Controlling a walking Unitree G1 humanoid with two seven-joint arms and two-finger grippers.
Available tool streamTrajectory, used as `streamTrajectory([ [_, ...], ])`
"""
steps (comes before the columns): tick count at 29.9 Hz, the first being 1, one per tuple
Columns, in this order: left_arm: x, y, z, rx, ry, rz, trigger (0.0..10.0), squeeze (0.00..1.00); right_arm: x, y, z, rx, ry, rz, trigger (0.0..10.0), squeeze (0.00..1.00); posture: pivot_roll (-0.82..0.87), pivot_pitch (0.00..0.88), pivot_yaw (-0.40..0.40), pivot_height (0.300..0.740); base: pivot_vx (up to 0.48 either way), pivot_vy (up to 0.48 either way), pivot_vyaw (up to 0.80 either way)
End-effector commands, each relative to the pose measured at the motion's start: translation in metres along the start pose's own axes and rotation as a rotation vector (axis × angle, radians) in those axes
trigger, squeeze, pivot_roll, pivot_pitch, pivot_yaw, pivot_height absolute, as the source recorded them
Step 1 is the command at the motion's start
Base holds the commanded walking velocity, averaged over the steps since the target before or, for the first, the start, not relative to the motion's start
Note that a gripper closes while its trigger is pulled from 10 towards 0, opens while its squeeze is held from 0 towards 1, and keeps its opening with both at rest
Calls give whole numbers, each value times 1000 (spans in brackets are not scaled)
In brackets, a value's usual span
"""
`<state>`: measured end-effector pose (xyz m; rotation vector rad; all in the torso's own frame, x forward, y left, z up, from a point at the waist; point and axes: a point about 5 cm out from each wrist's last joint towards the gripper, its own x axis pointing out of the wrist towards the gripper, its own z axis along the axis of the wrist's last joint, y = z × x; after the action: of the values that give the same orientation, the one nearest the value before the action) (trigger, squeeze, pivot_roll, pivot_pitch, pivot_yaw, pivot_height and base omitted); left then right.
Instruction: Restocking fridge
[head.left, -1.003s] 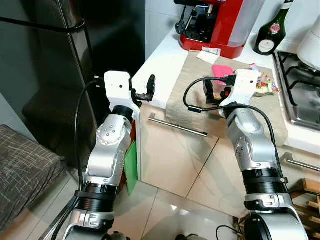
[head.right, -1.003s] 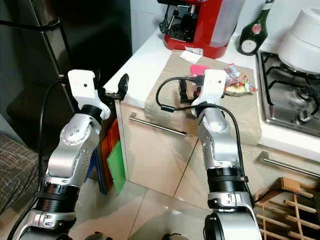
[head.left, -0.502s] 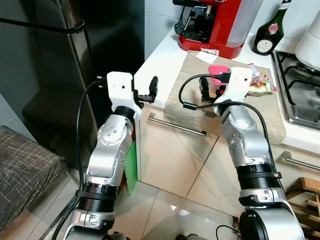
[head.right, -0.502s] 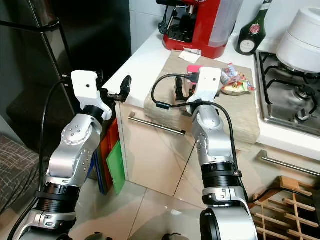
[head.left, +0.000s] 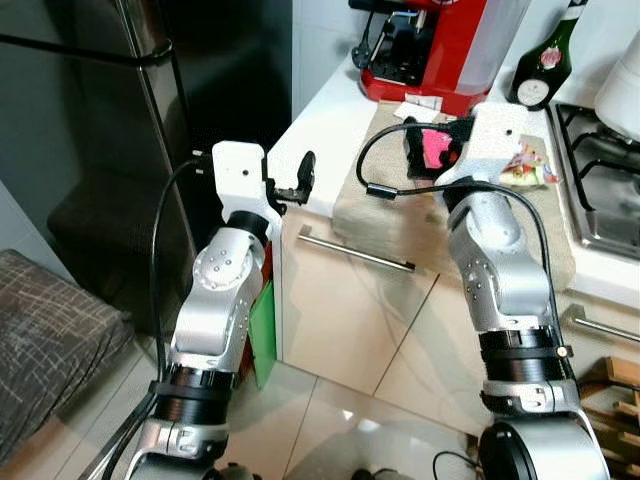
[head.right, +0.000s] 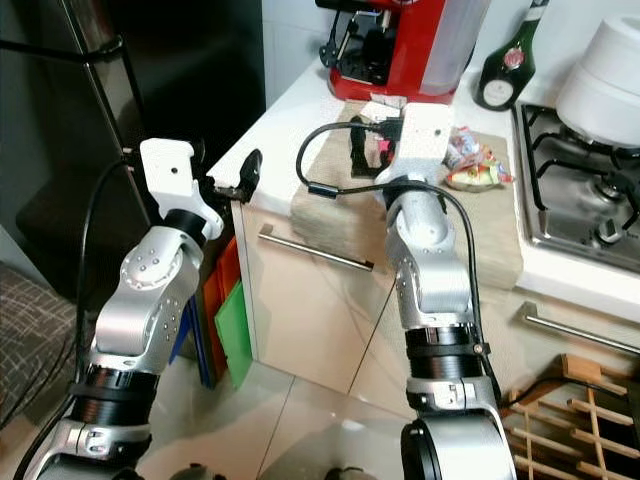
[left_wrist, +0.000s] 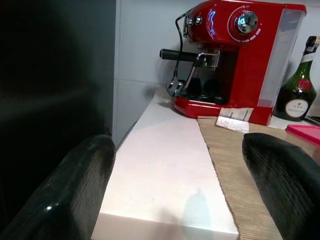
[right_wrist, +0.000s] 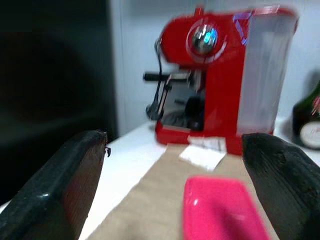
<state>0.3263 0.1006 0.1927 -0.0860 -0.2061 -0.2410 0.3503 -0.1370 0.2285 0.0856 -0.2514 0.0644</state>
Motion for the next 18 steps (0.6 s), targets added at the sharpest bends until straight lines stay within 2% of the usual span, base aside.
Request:
streamTrajectory([
  [1,2,-3,4,-5,-9,-14,10000,0,1,-13,14,1,-60,-38,10000,0,28,0,-15,740,0,0,0],
  [3,2,-3,4,-5,-9,-15,10000,0,1,-15,13,-2,-56,-46,10000,0,28,0,-15,740,0,0,0],
  [5,2,-3,4,-6,-10,-16,10000,0,0,-28,1,8,23,-89,10000,0,28,0,-17,740,0,0,0],
  [9,2,-3,4,-7,-9,-16,10000,0,-1,-31,-6,19,72,-103,10000,0,27,0,-16,740,0,0,0],
  [11,2,-3,4,-7,-9,-16,10000,0,-3,-31,-12,22,108,-93,10000,0,27,0,-15,740,0,0,0],
  [18,3,-4,4,-7,-10,-19,10000,0,-3,-23,-13,44,117,-59,10000,0,27,0,-15,740,0,0,0],
])
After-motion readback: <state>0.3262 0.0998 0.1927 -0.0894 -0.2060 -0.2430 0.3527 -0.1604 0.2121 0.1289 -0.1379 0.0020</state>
